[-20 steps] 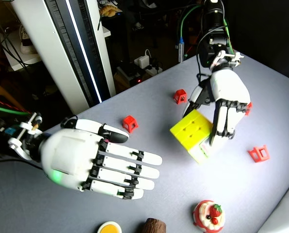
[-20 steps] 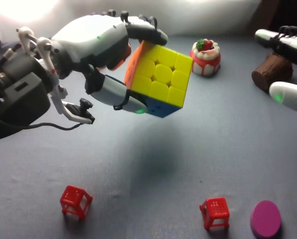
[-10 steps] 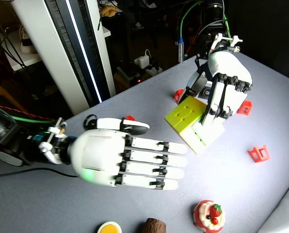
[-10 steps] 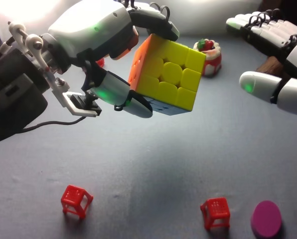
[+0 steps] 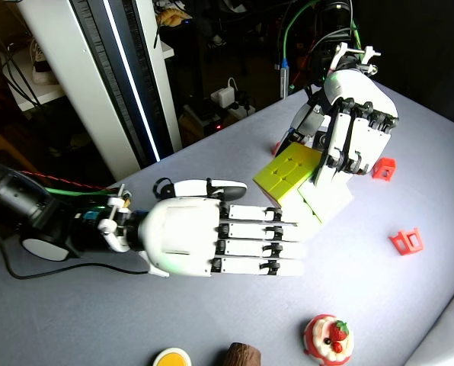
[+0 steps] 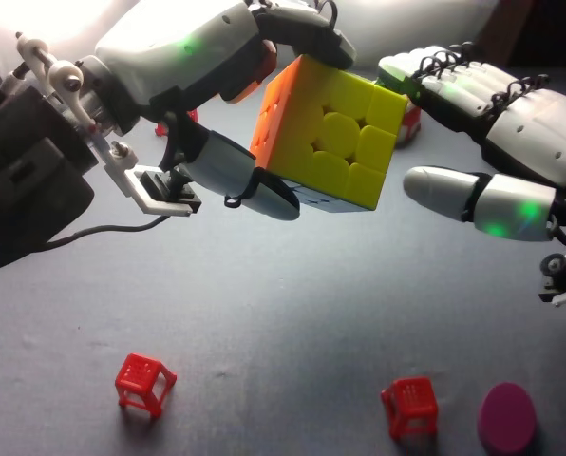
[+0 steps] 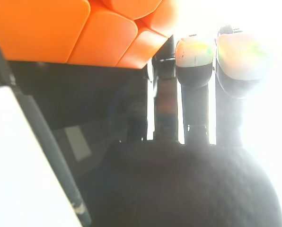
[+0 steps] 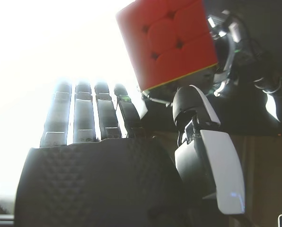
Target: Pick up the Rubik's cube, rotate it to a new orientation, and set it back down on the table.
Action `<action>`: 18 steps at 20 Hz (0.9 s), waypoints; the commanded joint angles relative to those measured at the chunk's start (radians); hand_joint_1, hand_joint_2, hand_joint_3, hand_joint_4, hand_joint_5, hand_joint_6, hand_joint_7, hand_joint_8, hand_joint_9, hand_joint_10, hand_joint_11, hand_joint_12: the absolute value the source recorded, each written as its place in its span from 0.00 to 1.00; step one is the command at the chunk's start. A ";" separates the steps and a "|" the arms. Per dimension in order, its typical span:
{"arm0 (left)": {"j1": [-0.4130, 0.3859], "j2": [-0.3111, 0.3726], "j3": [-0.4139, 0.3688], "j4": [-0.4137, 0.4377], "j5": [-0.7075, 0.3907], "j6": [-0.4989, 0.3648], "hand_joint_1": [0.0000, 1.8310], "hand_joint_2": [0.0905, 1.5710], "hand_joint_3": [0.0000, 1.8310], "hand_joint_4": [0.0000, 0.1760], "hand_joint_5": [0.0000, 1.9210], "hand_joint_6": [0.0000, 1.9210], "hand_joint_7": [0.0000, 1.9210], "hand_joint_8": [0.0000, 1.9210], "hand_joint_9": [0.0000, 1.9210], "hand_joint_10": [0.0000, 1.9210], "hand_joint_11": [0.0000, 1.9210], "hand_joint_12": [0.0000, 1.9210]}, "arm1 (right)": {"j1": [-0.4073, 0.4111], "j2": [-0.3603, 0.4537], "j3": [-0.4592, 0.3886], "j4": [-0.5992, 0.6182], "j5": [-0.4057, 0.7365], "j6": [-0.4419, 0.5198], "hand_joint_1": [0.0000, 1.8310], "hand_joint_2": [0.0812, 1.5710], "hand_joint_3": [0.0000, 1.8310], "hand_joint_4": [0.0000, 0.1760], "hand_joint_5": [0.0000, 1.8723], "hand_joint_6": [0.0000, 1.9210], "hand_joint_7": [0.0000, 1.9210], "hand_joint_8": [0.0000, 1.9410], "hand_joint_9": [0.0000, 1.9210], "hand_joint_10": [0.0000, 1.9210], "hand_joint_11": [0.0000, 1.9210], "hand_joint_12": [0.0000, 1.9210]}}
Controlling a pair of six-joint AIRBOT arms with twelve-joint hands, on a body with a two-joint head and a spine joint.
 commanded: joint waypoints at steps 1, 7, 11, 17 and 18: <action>-0.023 0.001 -0.004 -0.027 -0.157 -0.013 0.66 0.32 0.82 0.00 0.48 0.92 0.53 1.00 0.67 1.00 0.72 1.00 | 0.016 0.000 0.001 0.004 0.122 0.005 0.00 0.86 0.00 0.00 0.00 0.00 0.00 0.00 0.00 0.00 0.00 0.00; -0.031 0.002 0.003 -0.040 -0.166 -0.010 0.67 0.30 0.85 0.00 0.50 0.94 0.55 1.00 0.70 1.00 0.76 1.00 | 0.014 0.001 -0.045 -0.050 0.136 0.005 0.00 0.87 0.00 0.00 0.00 0.00 0.00 0.00 0.04 0.07 0.00 0.15; -0.034 0.001 0.012 -0.054 -0.163 -0.009 0.65 0.33 0.83 0.00 0.48 0.94 0.52 1.00 0.65 1.00 0.71 1.00 | -0.001 0.036 -0.102 -0.091 0.166 0.005 0.00 0.86 0.00 0.00 0.01 0.00 0.02 0.01 0.00 0.20 0.00 0.38; -0.030 0.001 0.016 -0.078 -0.169 -0.001 0.74 0.41 0.69 0.00 0.43 1.00 0.40 0.94 0.44 1.00 0.64 1.00 | -0.032 0.075 -0.173 -0.141 0.207 0.005 0.00 0.87 0.00 0.00 0.08 0.07 0.11 0.02 0.00 0.35 0.00 0.56; -0.028 0.001 0.018 -0.085 -0.171 -0.001 0.83 0.33 0.75 0.00 0.50 1.00 0.44 0.96 0.48 1.00 0.64 1.00 | -0.035 0.080 -0.184 -0.152 0.213 0.005 0.00 0.87 0.00 0.00 0.06 0.13 0.12 0.02 0.00 0.39 0.00 0.63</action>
